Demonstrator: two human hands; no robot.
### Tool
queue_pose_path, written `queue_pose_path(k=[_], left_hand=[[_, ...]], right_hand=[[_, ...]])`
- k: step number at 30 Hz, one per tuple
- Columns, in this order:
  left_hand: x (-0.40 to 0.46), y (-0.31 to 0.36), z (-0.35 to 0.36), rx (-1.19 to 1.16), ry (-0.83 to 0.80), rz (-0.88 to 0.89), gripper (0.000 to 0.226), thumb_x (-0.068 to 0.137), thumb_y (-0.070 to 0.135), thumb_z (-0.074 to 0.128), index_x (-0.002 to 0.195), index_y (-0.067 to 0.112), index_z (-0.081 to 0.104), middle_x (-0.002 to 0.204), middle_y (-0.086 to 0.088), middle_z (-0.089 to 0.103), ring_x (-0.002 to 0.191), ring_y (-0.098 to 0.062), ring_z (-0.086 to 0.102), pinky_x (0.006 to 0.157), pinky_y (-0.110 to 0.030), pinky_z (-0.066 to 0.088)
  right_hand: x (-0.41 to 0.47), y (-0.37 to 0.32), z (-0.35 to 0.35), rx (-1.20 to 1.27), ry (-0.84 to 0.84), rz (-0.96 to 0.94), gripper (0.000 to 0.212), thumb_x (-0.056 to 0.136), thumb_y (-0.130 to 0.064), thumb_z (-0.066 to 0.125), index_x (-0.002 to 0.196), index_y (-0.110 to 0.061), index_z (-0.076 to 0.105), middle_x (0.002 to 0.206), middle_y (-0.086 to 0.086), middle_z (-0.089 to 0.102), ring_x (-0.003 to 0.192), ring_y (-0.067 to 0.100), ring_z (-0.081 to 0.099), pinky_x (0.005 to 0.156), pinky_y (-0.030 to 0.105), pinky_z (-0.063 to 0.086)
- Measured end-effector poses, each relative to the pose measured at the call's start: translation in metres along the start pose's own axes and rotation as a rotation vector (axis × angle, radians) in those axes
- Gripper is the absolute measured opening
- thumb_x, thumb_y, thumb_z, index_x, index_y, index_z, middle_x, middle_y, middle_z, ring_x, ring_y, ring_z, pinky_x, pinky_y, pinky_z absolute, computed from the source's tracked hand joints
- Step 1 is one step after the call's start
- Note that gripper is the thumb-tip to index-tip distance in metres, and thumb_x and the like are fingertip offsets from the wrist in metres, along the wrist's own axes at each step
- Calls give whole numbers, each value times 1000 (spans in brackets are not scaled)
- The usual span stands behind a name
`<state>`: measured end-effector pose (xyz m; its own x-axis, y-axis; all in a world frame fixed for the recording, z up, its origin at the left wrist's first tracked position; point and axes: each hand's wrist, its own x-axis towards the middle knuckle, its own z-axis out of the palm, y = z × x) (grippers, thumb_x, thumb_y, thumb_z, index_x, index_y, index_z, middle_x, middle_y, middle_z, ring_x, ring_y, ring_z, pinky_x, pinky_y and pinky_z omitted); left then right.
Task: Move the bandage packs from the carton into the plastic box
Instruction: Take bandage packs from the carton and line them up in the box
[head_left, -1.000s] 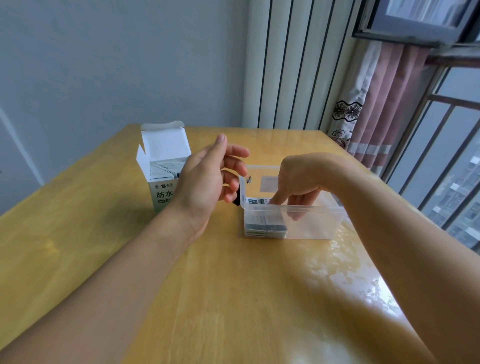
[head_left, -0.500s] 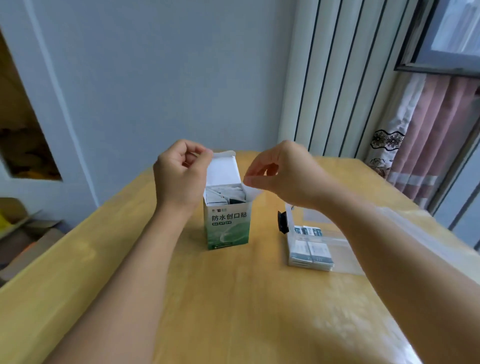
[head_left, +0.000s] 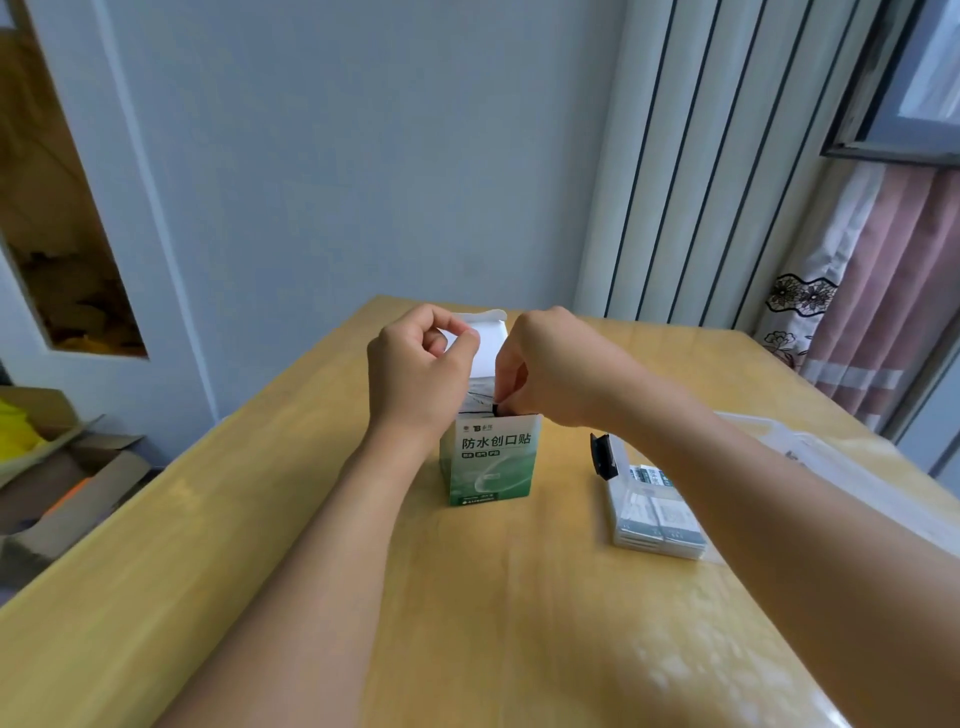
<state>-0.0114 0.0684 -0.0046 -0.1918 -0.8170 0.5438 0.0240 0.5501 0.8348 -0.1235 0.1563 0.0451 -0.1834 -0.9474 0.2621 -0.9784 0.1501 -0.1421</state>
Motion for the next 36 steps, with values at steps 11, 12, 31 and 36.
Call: queue_pose_path(k=[11,12,31,36], left_hand=[[-1,-1,3,15,1,7,16,81,16,67,69,24,62,55,0,40,54,-14,37,60,-27,41],[-2,-1,3,17,1,9,16,82,15,67,69,24,62,55,0,40,54,-13,37,59,-27,40],[-55,51,32,-270,-217,248,62,73,34,84,125,23,52,111,8,62,95,-14,63,67,-28,55],[-65,51,51,-525,-421,28,66,69,36,84,128,35,55,116,6,73,100,-12,70,80,-32,58]], right_hand=[[-1,5,-4,61,-17,-1,21,74,-6,80,86,-21,74,74,-7,72,64,9,68,62,28,59],[-2,6,-5,83,-18,-7,20,74,-6,80,86,-20,76,73,-8,72,64,5,67,60,22,57],[-72,83,-44,1761,103,242,13,83,-4,65,96,-3,64,81,8,71,67,9,69,58,14,56],[-82,67,-22,1929,-74,287,24,85,-4,62,108,3,63,92,13,73,68,10,71,60,15,58]])
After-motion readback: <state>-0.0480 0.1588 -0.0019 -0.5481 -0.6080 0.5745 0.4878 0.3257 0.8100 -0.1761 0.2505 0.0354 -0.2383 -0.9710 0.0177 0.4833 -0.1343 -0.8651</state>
